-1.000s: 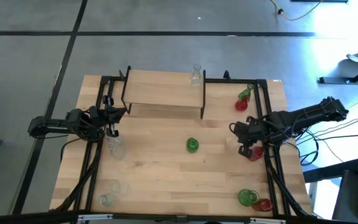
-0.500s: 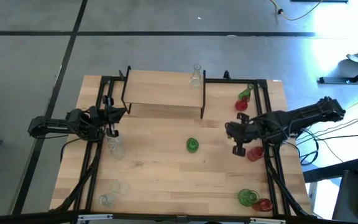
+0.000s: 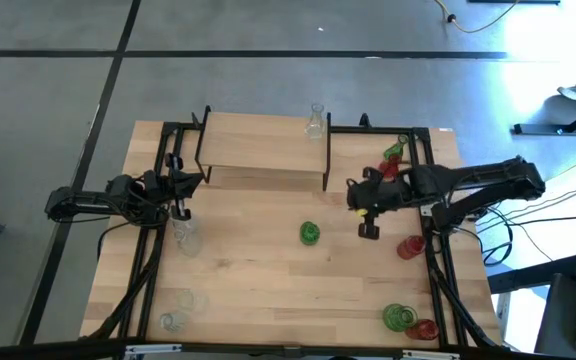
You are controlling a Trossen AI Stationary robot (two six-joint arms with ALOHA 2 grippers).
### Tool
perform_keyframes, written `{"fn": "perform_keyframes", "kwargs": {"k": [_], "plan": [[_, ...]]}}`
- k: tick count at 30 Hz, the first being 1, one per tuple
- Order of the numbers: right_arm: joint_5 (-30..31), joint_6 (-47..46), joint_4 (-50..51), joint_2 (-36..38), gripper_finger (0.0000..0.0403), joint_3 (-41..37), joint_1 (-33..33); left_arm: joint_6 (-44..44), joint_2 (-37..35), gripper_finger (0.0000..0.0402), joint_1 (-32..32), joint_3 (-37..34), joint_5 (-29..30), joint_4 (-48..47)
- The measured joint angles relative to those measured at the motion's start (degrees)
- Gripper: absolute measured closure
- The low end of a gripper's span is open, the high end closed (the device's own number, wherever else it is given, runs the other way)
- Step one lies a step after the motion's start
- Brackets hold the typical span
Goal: Sort vases onto shelf
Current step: Put the transparent vase aligned with the other transparent vase on the shelf
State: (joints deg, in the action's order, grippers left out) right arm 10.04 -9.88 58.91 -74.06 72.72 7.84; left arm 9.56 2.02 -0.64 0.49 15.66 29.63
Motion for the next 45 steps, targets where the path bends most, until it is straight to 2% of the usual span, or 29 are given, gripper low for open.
{"fn": "perform_keyframes", "kwargs": {"k": [12, 18, 28, 45], "plan": [[-0.25, 15.46, 3.83, -10.83, 0.0402, 24.78, -10.26, -0.41, 0.02, 0.0401, -0.02, 0.02, -0.05, 0.0], [0.51, 22.21, 6.3, -16.77, 0.0402, 33.73, -16.65, -0.39, 0.02, 0.0401, -0.01, 0.02, 0.31, 0.0], [0.46, 25.68, 9.49, -21.9, 0.0402, 36.44, -24.66, -0.13, 0.01, 0.0401, -0.02, 0.02, 0.35, 0.0], [1.15, 26.93, 11.86, -21.73, 0.0402, 36.53, -24.84, -0.22, 0.0, 0.0401, 0.0, 0.02, 1.84, 0.0]]}}
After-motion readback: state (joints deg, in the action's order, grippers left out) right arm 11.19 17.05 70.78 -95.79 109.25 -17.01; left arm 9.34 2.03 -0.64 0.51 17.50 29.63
